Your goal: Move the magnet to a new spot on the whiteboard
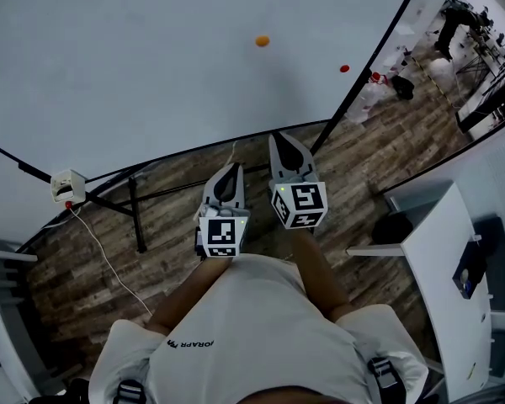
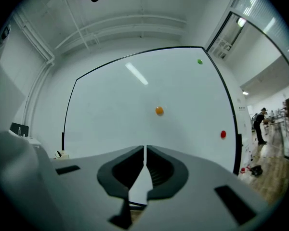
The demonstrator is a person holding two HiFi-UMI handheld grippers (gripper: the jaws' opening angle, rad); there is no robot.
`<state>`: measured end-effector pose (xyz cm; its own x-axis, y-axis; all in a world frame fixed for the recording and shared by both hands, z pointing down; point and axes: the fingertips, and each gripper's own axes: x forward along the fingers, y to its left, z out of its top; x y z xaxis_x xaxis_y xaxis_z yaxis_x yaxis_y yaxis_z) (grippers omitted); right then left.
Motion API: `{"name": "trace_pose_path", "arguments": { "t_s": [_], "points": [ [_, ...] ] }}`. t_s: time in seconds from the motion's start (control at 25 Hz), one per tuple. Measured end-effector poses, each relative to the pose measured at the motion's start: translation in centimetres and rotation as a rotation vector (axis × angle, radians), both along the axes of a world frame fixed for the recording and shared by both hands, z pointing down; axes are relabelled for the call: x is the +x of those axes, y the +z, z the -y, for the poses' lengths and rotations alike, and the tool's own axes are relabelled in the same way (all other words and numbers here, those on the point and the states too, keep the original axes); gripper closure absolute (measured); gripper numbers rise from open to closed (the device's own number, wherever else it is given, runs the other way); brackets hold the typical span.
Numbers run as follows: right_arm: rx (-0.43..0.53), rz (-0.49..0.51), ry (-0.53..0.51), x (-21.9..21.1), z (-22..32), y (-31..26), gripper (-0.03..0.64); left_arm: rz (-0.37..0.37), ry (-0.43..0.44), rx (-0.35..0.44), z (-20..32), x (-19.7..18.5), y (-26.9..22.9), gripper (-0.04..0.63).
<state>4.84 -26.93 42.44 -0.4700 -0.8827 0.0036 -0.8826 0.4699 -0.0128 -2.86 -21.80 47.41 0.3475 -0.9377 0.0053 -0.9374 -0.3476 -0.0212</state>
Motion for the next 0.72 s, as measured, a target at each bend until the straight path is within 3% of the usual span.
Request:
{"name": "trace_pose_path", "arguments": {
  "t_s": [0.28, 0.4, 0.72],
  "points": [
    [0.022, -0.001, -0.016, -0.7, 1.6, -1.4, 0.601, 0.000, -0.002, 0.002, -0.2, 0.1, 0.2, 0.592],
    [0.029, 0.001, -0.025, -1.0, 2.4, -2.1, 0.561, 0.002, -0.010, 0.005, -0.4, -0.1, 0.1, 0.592],
    [0.062, -0.016, -0.026, -1.7, 4.8, -4.1, 0.535, 0.008, -0.018, 0.011, -0.5, -0.6, 0.2, 0.592]
  ]
}}
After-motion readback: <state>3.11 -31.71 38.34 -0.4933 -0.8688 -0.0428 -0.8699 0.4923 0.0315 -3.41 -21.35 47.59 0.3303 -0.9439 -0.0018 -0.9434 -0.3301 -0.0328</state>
